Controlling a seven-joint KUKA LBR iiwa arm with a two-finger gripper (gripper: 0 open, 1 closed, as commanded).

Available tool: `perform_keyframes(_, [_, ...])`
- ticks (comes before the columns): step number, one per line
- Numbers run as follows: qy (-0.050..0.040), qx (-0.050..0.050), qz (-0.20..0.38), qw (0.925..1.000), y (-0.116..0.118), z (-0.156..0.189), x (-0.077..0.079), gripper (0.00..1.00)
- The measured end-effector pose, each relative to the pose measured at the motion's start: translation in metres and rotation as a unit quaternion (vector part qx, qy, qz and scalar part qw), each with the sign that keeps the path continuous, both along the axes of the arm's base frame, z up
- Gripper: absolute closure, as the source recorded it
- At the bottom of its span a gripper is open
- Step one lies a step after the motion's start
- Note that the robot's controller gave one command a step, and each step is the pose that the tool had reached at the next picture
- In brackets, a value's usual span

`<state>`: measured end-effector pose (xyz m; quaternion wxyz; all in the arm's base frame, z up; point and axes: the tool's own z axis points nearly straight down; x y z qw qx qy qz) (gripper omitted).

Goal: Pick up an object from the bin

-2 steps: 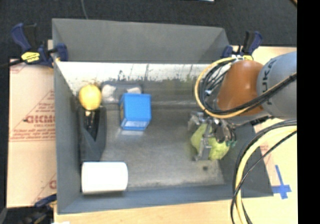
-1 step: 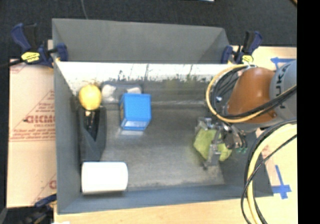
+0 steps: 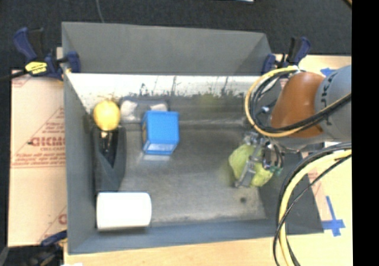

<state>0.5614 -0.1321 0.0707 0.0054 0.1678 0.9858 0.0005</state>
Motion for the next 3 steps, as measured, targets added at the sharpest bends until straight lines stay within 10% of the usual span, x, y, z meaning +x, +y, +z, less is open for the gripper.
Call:
perform_keyframes(1, [-0.0035,-0.002,0.163,0.9866,0.006,0.001,-0.015,0.00])
perform_keyframes(2, [-0.0017,0.000,0.014,0.9999,0.001,0.001,0.000,1.00])
perform_keyframes(3, [-0.0017,0.000,0.015,0.9999,0.001,0.001,0.000,1.00])
